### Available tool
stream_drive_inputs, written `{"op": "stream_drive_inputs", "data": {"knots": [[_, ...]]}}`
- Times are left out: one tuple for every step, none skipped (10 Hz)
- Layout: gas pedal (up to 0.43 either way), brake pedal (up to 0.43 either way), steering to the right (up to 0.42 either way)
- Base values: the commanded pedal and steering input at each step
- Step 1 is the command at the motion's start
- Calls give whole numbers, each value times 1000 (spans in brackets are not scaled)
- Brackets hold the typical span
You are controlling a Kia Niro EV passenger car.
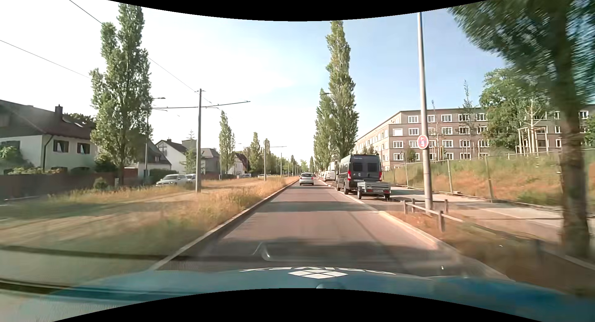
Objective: Follow the waypoints while adhering to traffic rules and regulations
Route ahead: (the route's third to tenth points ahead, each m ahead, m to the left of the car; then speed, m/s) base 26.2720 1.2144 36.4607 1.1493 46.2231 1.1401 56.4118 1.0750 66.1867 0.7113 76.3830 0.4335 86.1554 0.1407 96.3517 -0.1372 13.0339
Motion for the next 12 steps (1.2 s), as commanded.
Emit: {"op": "stream_drive_inputs", "data": {"knots": [[169, 0, -4], [169, 0, -3], [169, 0, -3], [157, 0, -2], [157, 0, -3], [157, 0, -2], [157, 0, -3], [157, 0, -2], [169, 0, -2], [169, 0, -2], [169, 0, -2], [169, 0, -2]]}}
